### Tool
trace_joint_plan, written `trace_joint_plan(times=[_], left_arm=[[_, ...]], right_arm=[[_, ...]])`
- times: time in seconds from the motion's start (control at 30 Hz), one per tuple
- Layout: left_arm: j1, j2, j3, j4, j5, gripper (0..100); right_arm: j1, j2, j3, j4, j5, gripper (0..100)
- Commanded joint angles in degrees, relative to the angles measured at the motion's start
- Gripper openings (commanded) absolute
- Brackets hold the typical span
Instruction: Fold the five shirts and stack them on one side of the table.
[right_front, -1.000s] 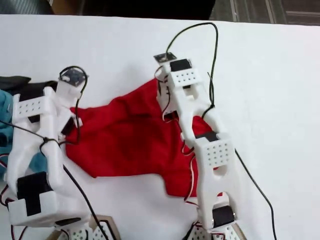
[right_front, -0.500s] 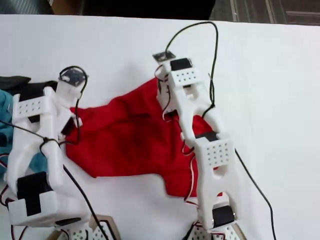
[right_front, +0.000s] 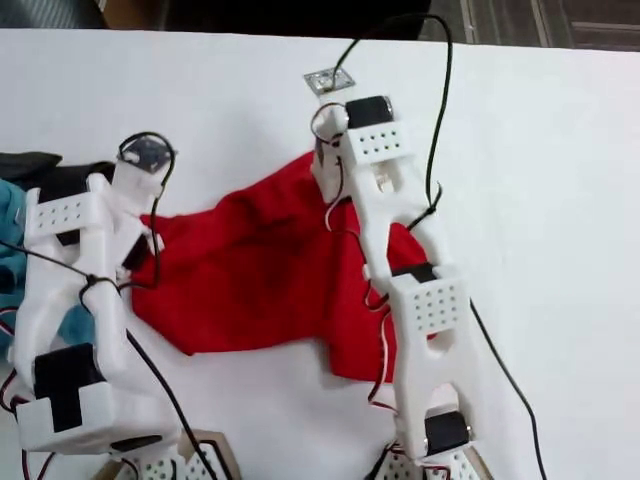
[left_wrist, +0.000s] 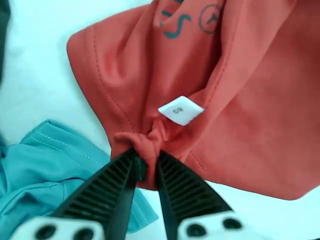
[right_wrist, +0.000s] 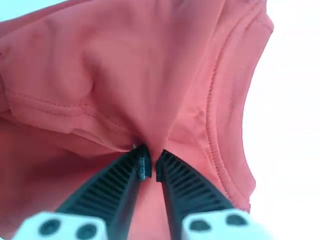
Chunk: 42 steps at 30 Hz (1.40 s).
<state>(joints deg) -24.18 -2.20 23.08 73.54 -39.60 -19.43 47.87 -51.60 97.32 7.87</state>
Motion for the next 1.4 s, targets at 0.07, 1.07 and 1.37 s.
trace_joint_plan(times=[0.07, 1.07, 1.37], left_arm=[[-0.44, -2.9, -0.31, -0.35, 0.62, 2], [-0.44, -2.81, -0.22, -0.44, 0.62, 2], [-0.26, -2.81, -0.22, -0.35, 0.62, 2]], right_arm=[[0.4, 1.54, -1.32, -0.04, 0.7, 11.5], [-1.19, 2.07, -6.68, 0.31, 0.53, 8.0], [0.13, 0.66, -8.0, 0.31, 0.7, 2.0]])
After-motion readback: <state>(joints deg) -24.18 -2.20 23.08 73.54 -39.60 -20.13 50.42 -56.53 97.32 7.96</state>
